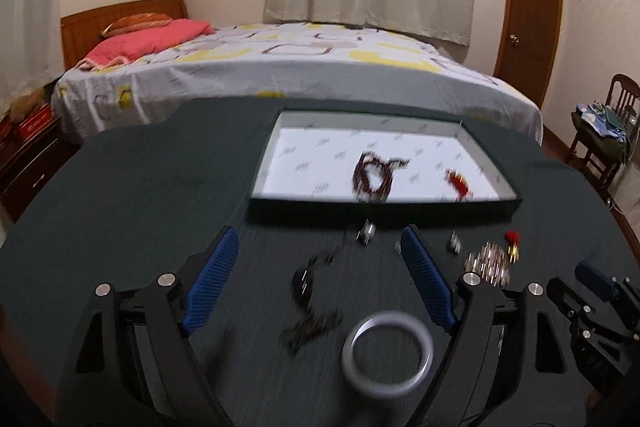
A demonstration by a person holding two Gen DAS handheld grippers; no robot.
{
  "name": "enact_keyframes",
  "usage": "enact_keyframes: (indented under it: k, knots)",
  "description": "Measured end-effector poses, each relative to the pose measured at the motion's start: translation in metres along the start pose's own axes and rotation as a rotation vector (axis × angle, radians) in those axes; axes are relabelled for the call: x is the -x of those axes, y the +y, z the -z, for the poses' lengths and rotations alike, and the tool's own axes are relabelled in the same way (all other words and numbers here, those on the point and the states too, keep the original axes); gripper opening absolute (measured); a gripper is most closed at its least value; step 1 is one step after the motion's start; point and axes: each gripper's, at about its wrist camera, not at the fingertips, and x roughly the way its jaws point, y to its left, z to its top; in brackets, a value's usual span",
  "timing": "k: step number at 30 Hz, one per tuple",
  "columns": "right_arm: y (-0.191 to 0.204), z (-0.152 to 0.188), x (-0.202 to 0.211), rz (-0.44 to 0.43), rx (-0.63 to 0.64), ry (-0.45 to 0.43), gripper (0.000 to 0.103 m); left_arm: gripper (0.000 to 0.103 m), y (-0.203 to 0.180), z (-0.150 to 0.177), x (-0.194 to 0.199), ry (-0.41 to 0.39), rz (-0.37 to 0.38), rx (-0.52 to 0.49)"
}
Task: Organize jewelry
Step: 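Grasp the gold chain necklace with the right tool while the left tool moves toward the white bangle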
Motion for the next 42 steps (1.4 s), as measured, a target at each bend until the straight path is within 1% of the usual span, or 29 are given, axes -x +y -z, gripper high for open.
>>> enact_keyframes:
  k: [4, 8, 12, 16, 18, 20, 23, 26, 31, 42]
  knots:
    - [0.005, 0.022, -0.002, -0.016, 0.006, 0.036, 0.053, 0.081, 0.011, 0.023, 0.013, 0.022, -0.023, 0.010]
    - [0.013, 0.034, -0.011, -0.026, 0.012, 0.077, 0.053, 0.081, 0.018, 0.041, 0.019, 0.042, -0.036, 0.017]
    - [0.023, 0.039, -0.018, -0.024, 0.034, 0.109, 0.053, 0.081, 0.018, 0.049, 0.020, 0.057, -0.032, 0.015]
    - [0.030, 0.042, -0.021, -0.001, 0.067, 0.115, 0.053, 0.081, 0.014, 0.052, 0.020, 0.057, -0.024, -0.004]
    - [0.030, 0.043, -0.020, 0.006, 0.077, 0.114, 0.051, 0.081, 0.013, 0.053, 0.020, 0.062, -0.019, -0.005]
    - [0.028, 0.044, -0.018, 0.006, 0.074, 0.110, 0.039, 0.081, 0.012, 0.055, 0.019, 0.068, -0.017, 0.000]
    - [0.025, 0.044, -0.017, -0.010, 0.078, 0.109, 0.025, 0.081, 0.011, 0.056, 0.017, 0.079, -0.015, 0.003]
    - [0.026, 0.044, -0.015, -0.020, 0.097, 0.111, 0.016, 0.081, 0.011, 0.058, 0.015, 0.090, -0.009, 0.005]
    - [0.017, 0.040, -0.013, -0.038, 0.059, 0.116, 0.014, 0.081, 0.010, 0.059, 0.013, 0.101, 0.003, 0.013]
    - [-0.008, 0.018, 0.008, -0.026, 0.006, 0.038, 0.014, 0.081, 0.000, 0.064, 0.005, 0.142, 0.056, 0.022]
